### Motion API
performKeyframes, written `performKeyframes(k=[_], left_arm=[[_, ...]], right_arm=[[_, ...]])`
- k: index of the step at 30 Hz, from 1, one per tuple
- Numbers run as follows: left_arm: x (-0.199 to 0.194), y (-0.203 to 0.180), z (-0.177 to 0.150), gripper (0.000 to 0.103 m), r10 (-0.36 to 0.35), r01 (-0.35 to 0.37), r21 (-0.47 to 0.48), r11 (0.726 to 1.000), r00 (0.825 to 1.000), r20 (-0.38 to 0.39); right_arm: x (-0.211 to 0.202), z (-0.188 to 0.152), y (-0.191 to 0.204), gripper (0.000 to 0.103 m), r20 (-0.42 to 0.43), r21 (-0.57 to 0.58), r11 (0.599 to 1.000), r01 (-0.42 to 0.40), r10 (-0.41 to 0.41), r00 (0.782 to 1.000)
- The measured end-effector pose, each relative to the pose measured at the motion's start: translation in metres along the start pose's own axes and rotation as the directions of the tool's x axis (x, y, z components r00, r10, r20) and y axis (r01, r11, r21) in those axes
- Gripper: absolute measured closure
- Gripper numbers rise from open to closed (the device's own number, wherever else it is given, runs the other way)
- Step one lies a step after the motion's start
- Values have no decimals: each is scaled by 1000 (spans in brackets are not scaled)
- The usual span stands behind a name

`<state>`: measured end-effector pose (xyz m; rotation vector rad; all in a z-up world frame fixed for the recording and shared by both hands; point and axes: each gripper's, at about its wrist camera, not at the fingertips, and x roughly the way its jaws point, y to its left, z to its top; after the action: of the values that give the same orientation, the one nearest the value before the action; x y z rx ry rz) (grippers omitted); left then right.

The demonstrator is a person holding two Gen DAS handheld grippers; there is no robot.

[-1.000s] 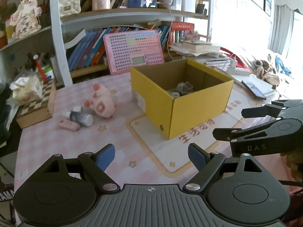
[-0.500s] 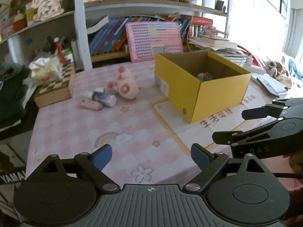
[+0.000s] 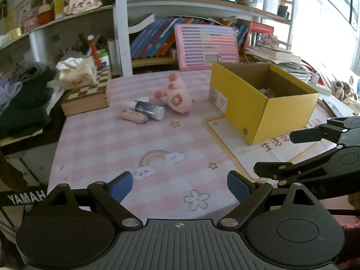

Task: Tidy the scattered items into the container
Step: 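Lift both tools out of the box and move back toward the pink pig, then move the right tool to the pink plush pig and the left tool to the pink lotion tube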

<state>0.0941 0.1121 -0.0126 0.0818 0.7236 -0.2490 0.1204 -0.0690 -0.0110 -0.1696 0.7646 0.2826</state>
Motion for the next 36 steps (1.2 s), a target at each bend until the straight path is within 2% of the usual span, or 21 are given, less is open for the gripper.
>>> performKeyframes(k=[19, 26, 36], left_arm=[[22, 21, 7, 9, 55, -58, -62, 996, 998, -37], [38, 30, 23, 9, 96, -98, -68, 993, 995, -30], [75, 51, 47, 9, 151, -154, -97, 983, 988, -39]], right_arm=[[40, 25, 8, 18, -39, -67, 996, -67, 64, 997], [64, 49, 3, 18, -26, -87, 992, -93, 91, 996], [100, 91, -14, 19, 18, -65, 995, -75, 77, 997]])
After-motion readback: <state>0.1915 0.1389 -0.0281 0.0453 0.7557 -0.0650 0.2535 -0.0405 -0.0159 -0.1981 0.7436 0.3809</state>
